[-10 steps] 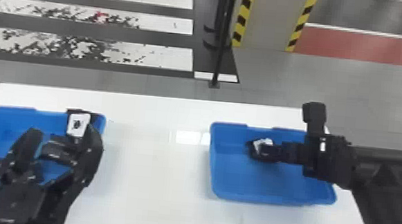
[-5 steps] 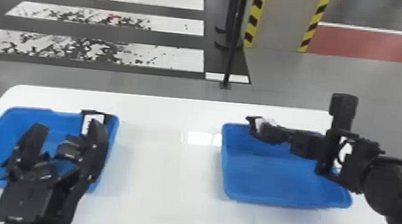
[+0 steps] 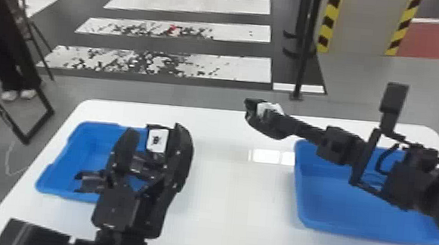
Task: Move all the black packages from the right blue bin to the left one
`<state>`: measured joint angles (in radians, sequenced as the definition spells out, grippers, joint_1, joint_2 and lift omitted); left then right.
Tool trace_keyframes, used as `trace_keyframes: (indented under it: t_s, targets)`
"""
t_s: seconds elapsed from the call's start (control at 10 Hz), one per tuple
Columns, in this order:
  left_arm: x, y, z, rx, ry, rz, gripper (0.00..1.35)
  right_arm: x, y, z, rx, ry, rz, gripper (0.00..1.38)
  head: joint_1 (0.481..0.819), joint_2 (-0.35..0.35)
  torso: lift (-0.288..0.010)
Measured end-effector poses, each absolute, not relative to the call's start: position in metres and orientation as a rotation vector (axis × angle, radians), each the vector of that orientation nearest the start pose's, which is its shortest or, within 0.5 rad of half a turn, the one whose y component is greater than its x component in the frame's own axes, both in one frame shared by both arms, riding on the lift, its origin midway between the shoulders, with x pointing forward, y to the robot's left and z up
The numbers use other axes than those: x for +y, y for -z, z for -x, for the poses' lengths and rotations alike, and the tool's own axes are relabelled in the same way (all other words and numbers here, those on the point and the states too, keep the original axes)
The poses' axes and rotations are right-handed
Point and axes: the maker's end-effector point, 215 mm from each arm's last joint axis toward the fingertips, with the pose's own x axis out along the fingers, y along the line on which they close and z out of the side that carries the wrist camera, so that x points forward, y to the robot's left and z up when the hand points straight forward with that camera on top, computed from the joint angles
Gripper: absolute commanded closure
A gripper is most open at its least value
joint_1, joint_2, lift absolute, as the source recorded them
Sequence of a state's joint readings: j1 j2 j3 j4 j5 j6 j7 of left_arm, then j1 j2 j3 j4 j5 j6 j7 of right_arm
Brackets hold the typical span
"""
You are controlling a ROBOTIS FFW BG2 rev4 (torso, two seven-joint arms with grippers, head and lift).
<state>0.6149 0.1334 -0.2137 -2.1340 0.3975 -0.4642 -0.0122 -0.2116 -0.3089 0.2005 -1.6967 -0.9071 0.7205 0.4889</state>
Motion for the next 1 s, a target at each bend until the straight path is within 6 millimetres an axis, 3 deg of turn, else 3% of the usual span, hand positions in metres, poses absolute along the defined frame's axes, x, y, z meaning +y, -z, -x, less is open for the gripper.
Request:
trace_keyframes:
  t_s: [0.2,0.5,0.9,1.0]
  targets:
    - [0.164,0.224,-0.388,-0.308,0.175,0.460,0.18,0.013,0.279,-0.498,0.423,-1.088,-0.631,1.23,0.695,0.212,-0.132]
    - [0.156,0.232,-0.391,-0.274,0.192,0.453,0.18,0.056,0.263,-0.462,0.443,-1.211,-0.683,1.23,0.695,0.272,-0.132]
    - [0.153,0.234,-0.392,-0.268,0.198,0.454,0.21,0.083,0.252,-0.433,0.470,-1.300,-0.744,1.23,0.695,0.312,-0.132]
    - [0.153,0.234,-0.392,-0.267,0.197,0.455,0.39,0.086,0.250,-0.429,0.472,-1.314,-0.749,1.23,0.695,0.319,-0.132]
